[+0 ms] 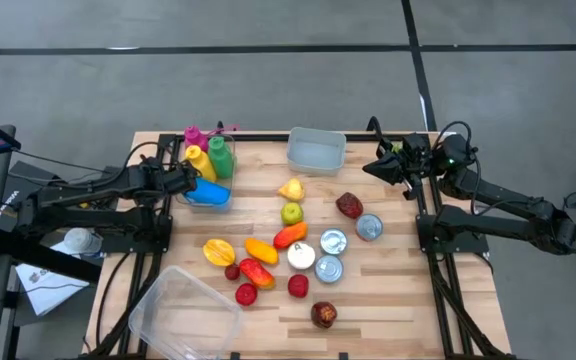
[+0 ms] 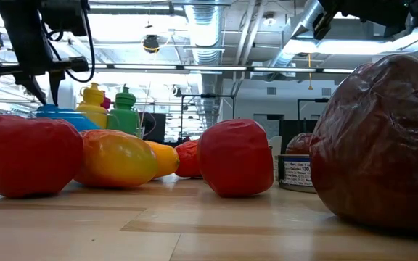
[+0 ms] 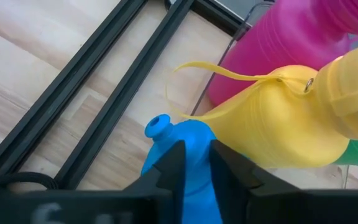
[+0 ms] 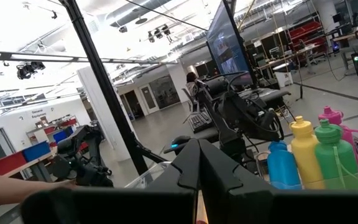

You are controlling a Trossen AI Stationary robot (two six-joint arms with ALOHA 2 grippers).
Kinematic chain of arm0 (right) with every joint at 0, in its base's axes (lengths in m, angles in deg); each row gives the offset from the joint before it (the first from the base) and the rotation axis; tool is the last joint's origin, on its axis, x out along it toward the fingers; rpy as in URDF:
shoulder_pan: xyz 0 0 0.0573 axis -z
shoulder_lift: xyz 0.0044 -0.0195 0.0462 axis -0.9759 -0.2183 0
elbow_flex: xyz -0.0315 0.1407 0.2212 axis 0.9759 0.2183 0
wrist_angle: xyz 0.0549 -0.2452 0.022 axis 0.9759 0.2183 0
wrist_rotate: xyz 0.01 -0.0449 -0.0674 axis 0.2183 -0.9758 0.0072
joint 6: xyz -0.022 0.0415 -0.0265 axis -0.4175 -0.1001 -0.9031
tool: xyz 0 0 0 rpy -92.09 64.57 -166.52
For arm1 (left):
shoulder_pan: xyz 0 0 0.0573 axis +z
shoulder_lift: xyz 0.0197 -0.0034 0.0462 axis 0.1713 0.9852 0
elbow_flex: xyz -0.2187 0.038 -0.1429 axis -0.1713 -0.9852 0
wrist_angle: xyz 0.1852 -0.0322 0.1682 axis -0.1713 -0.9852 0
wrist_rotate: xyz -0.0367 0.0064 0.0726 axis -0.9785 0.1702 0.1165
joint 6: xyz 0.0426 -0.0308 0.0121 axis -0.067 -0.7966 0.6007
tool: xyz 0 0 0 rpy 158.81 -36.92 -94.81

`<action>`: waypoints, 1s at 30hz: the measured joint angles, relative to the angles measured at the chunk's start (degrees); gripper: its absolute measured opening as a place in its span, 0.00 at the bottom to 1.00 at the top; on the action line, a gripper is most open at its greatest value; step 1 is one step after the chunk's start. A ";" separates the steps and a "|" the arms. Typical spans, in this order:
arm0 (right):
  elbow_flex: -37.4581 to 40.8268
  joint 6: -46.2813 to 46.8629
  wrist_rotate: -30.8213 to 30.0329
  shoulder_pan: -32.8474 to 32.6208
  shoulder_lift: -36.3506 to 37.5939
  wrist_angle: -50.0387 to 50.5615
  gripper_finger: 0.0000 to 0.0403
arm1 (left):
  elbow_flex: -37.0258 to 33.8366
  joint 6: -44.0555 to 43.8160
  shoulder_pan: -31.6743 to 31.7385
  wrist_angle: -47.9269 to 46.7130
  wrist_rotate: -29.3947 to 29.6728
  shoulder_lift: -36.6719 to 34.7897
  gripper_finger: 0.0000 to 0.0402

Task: Pick & Place Food Item
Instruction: Put the blue water bottle into the transparent bin

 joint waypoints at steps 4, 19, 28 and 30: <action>0.00 0.00 0.00 0.00 0.00 0.00 0.00 | 0.00 2.88 -0.23 1.55 -0.28 -1.39 0.04; 0.00 -0.13 -0.02 0.00 0.00 0.02 0.00 | 8.01 25.14 -0.55 4.07 -9.93 -3.48 0.00; 0.00 -0.09 -0.04 -0.01 0.00 0.02 0.00 | 15.18 41.74 -0.55 4.06 -21.43 -0.17 0.00; 0.00 -0.09 -0.04 -0.01 0.00 0.04 0.00 | 17.03 43.14 -0.55 3.06 -23.10 1.39 0.00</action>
